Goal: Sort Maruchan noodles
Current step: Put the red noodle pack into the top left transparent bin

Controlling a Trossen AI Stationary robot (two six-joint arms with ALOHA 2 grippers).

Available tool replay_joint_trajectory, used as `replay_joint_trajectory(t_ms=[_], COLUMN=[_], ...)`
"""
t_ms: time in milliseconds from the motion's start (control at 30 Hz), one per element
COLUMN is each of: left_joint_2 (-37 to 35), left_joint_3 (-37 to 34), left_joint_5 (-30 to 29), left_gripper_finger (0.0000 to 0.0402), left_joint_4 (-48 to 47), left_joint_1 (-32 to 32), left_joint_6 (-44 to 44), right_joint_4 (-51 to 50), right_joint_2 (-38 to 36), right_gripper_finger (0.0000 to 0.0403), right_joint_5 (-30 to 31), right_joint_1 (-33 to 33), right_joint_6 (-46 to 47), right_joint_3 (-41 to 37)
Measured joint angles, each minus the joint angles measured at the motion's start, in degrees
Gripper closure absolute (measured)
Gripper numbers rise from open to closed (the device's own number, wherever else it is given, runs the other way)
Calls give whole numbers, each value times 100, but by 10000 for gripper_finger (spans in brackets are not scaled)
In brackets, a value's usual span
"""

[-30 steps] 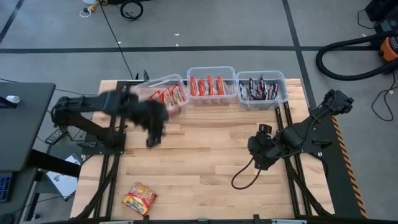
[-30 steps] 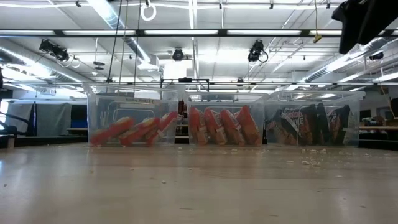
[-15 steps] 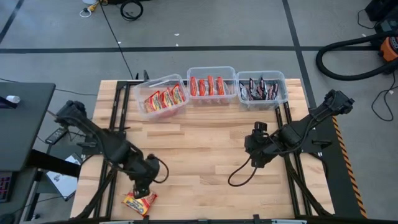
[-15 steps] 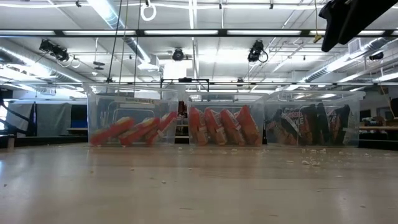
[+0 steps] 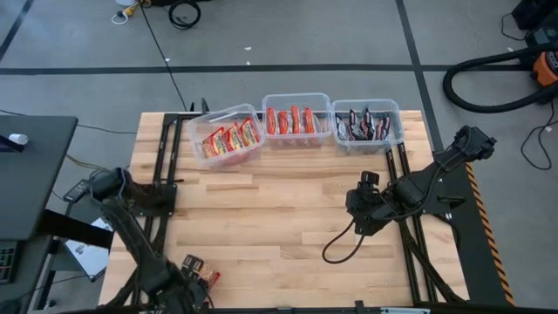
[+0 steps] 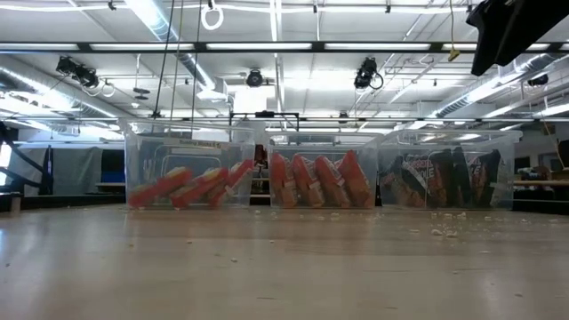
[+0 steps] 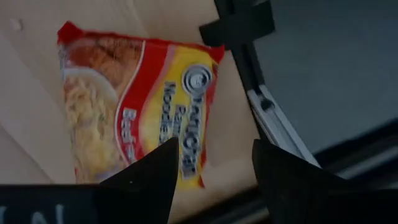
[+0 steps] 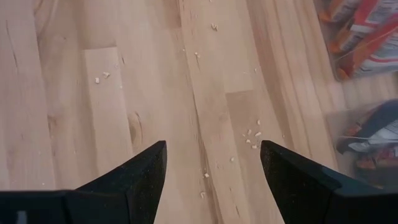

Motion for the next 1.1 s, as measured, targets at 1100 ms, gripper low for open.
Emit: replay_joint_trajectory(t_ms=[1100], left_joint_2=[1445], left_joint_3=[33], left_joint_5=[-2640], left_gripper_finger=[351], left_joint_4=[179], left_joint_1=[-722], left_joint_6=[142], right_joint_4=[-748], right_joint_2=[0], right_gripper_finger=[137], right_joint_5=[-271], right_joint_1=[-64], right_joint_6=[-48], right_joint_3=[0])
